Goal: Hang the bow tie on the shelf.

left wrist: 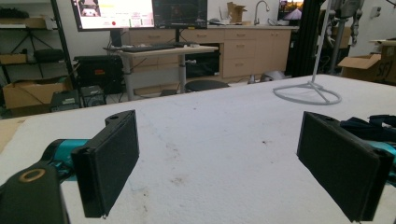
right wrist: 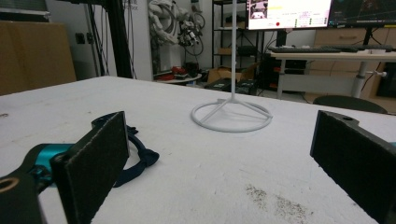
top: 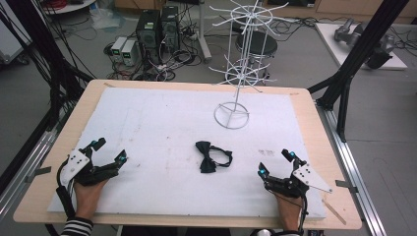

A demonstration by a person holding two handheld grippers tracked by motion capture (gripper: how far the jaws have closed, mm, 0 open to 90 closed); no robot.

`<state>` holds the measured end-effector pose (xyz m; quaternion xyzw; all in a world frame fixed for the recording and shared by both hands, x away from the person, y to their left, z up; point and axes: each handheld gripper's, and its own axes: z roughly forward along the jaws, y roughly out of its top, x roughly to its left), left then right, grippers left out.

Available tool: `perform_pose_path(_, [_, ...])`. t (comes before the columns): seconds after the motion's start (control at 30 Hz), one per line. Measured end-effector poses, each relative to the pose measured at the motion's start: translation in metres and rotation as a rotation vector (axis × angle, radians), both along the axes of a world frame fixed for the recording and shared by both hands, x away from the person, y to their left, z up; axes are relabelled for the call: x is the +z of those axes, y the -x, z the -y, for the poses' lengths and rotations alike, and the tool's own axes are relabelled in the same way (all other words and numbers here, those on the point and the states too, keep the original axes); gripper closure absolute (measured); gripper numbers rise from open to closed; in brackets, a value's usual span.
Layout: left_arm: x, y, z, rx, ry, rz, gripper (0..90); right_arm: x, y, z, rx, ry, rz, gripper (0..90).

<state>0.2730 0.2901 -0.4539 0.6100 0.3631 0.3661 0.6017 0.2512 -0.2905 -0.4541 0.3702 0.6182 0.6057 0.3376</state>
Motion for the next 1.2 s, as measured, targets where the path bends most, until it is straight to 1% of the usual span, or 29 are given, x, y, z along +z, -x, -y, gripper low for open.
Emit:
perform_pose_path(0.2, [0.000, 0.000, 0.000, 0.000, -0.010, 0.001, 13.3, 0.000, 0.000, 0.001, -0.005, -0.008, -0.002, 3.6])
perform_pose_path(0.43, [0.000, 0.001, 0.000, 0.004, 0.000, 0.006, 13.3, 0.000, 0.000, 0.000, -0.020, -0.007, 0.002, 3.7])
perform_pose_path(0.5, [0.000, 0.001, 0.000, 0.002, 0.001, 0.005, 13.3, 0.000, 0.000, 0.000, -0.026, -0.009, 0.000, 3.7])
perform_pose_path(0.6, [0.000, 0.000, 0.000, 0.000, 0.001, 0.004, 13.3, 0.000, -0.001, 0.000, -0.037, -0.009, -0.018, 3.7])
perform_pose_path(0.63, [0.000, 0.001, 0.000, 0.001, -0.006, 0.006, 13.3, 0.001, -0.001, -0.001, -0.040, -0.008, -0.019, 3.7])
perform_pose_path(0.83, [0.000, 0.001, 0.000, 0.000, -0.006, 0.006, 13.3, 0.001, -0.001, -0.001, -0.043, -0.007, -0.022, 3.7])
perform_pose_path(0.9, [0.000, 0.001, 0.000, 0.001, -0.006, 0.006, 13.3, 0.002, -0.004, -0.002, -0.037, 0.004, -0.049, 3.7])
perform_pose_path(0.93, [0.000, 0.001, 0.000, 0.001, -0.003, 0.007, 13.3, 0.003, -0.006, -0.002, -0.031, 0.007, -0.070, 3.7])
perform_pose_path(0.97, [0.000, 0.001, 0.000, 0.001, -0.005, 0.006, 13.3, 0.003, -0.006, -0.002, -0.031, 0.007, -0.070, 3.7])
perform_pose_path(1.03, [0.000, 0.001, 0.000, 0.002, -0.001, 0.006, 13.3, 0.005, -0.010, -0.004, -0.018, 0.009, -0.104, 3.7])
perform_pose_path(1.1, [0.000, 0.001, 0.000, 0.003, -0.001, 0.006, 13.3, 0.012, -0.013, -0.009, -0.002, 0.023, -0.136, 3.9])
perform_pose_path(1.2, [0.000, 0.000, 0.000, 0.002, 0.001, 0.006, 13.3, 0.018, -0.017, -0.014, 0.013, 0.050, -0.154, 4.3])
